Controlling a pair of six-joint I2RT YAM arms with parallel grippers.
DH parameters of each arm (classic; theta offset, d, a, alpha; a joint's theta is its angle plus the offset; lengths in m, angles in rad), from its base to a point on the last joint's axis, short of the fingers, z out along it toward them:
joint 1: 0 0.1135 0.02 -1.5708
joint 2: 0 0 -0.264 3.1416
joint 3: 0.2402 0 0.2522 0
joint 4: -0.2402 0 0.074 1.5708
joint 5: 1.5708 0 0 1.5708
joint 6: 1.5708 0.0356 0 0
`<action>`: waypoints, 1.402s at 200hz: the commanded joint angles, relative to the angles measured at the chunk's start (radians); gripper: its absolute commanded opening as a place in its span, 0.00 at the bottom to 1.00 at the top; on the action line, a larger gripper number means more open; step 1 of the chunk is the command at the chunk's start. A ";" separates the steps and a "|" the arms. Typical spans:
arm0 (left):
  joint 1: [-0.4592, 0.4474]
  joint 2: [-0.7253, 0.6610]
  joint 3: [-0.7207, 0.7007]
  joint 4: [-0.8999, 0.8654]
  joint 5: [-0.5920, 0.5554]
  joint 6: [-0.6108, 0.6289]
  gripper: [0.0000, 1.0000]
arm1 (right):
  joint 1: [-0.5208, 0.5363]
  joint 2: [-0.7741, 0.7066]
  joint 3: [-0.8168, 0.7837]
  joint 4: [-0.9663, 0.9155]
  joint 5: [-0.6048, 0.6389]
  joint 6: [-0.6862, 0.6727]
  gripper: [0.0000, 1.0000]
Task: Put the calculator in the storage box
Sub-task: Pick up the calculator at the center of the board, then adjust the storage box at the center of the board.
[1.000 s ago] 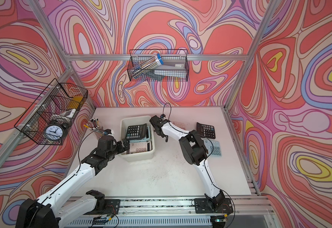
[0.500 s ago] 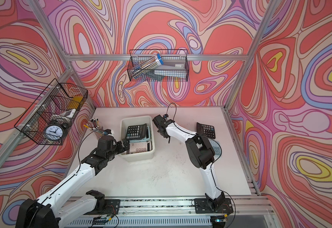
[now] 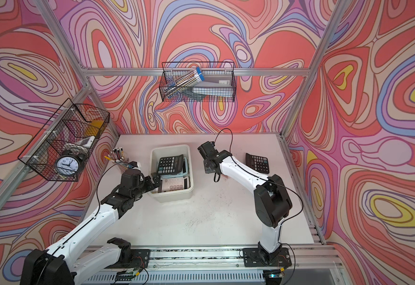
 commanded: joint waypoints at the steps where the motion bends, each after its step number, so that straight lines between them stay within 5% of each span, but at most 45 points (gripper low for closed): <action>1: 0.012 -0.010 -0.018 0.003 0.025 -0.006 0.99 | 0.004 -0.095 -0.015 0.029 -0.074 0.016 0.00; 94: 0.017 0.008 -0.026 0.054 0.125 -0.015 0.99 | 0.010 -0.242 0.032 -0.009 -0.371 0.090 0.00; 181: 0.016 0.061 -0.032 0.156 0.318 -0.037 0.99 | 0.018 -0.357 0.052 -0.027 -0.401 0.135 0.00; 280: 0.007 0.098 -0.031 0.241 0.452 -0.032 0.99 | 0.040 -0.359 -0.001 0.129 -0.598 0.220 0.00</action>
